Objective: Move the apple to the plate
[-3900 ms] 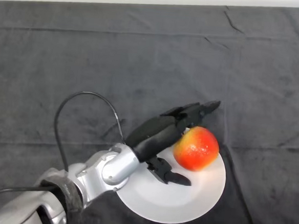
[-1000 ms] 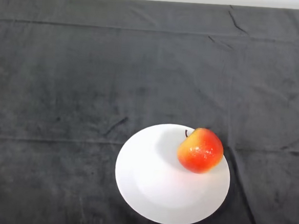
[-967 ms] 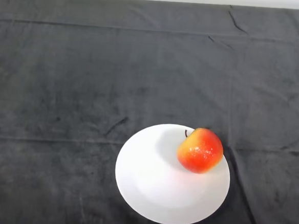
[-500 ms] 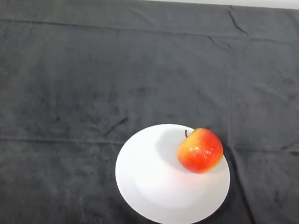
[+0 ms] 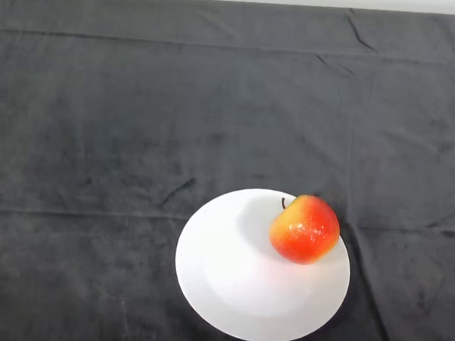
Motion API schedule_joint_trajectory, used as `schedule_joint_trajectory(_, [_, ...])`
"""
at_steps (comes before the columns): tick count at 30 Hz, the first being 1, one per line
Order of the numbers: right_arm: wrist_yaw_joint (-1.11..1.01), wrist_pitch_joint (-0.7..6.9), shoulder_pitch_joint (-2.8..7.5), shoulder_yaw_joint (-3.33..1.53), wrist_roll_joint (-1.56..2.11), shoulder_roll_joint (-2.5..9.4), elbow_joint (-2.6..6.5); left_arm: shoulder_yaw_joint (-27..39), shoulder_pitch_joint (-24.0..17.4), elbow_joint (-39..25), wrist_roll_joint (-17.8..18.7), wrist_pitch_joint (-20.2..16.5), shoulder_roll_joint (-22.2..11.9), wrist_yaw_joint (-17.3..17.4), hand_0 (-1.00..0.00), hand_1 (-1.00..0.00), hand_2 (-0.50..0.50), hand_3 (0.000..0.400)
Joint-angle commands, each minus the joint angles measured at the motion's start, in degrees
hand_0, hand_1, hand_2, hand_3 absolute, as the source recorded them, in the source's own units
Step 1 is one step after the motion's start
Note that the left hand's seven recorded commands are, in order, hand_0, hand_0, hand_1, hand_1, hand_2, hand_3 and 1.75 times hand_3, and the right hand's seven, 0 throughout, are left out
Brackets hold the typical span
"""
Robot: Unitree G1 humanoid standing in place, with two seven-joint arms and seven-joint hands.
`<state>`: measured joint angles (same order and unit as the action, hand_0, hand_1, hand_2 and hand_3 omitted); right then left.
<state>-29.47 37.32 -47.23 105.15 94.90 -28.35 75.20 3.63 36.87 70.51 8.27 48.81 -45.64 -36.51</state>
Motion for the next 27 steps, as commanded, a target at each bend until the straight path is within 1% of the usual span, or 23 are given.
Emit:
schedule_joint_trajectory(1, [0.10,0.61,0.05,1.41,-0.23,-1.89,0.23,2.44,-0.05,1.17,-1.15,-0.67,-1.43,0.05,0.00,0.00,0.00,0.000])
schedule_joint_trajectory(27, [0.11,0.61,0.04,1.41,-0.24,-1.88,0.21,4.61,-0.06,0.46,-3.01,-1.30,-0.95,1.14,0.00,0.00,0.00,0.000])
